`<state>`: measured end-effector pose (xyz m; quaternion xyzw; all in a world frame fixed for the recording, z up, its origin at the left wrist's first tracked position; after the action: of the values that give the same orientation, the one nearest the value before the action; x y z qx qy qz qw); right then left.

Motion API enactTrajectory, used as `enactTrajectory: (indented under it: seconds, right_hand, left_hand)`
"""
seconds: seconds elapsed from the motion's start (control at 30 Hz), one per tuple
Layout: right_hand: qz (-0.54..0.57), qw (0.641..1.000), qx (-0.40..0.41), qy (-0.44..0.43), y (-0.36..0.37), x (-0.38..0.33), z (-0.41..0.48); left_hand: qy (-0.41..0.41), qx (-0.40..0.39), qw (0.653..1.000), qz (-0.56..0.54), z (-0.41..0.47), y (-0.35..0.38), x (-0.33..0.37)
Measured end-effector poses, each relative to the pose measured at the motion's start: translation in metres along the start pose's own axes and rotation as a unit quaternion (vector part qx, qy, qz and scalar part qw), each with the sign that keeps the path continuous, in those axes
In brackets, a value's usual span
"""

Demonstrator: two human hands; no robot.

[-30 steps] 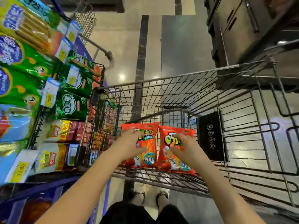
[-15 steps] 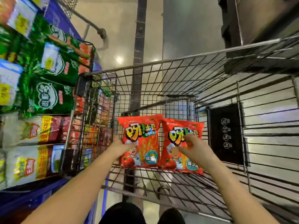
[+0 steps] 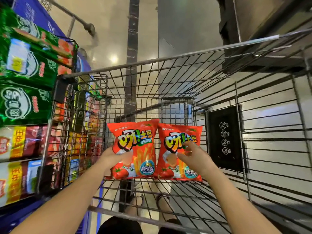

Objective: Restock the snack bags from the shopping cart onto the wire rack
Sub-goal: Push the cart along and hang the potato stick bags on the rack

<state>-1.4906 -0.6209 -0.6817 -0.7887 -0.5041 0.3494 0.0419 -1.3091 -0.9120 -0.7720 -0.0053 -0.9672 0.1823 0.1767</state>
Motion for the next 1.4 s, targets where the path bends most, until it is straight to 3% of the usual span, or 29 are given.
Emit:
enactTrajectory:
  seconds: [0.43,0.6,0.87,1.0,1.3,1.4]
  right_hand:
    - [0.087,0.981,0.097,0.146,-0.014,0.054,0.029]
    - [0.134,0.972,0.089,0.174,0.003,0.073,0.049]
    - [0.188,0.963,0.074,0.180,0.013,0.082,0.054]
    - [0.171,0.968,0.047,0.178,0.008,0.078,0.047]
    - [0.302,0.921,-0.159,0.190,0.012,0.077,0.054]
    - [0.262,0.927,-0.196,0.183,0.015,0.067,0.058]
  left_hand:
    - [0.056,-0.028,0.996,-0.060,-0.018,-0.018,0.008]
    - [0.089,-0.081,0.989,-0.081,-0.023,-0.026,0.012]
    - [0.062,-0.111,0.987,-0.094,-0.016,-0.032,-0.005]
    - [0.053,-0.106,0.990,-0.080,-0.015,-0.033,-0.006]
    - [0.045,-0.106,0.990,-0.078,-0.025,-0.036,-0.001]
    - [0.042,-0.102,0.991,-0.077,-0.026,-0.039,-0.005]
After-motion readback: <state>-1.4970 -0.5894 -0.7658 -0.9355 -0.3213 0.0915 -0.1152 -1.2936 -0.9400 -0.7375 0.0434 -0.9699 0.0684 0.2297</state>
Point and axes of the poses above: each hand's wrist, its own z-axis towards the middle knuckle, its own y-axis out of the palm, x = y × z, the point moved 7 cm from there along z, towards the middle knuckle, and after that the axes turned 12 degrees about z, right-handed, at the moved point
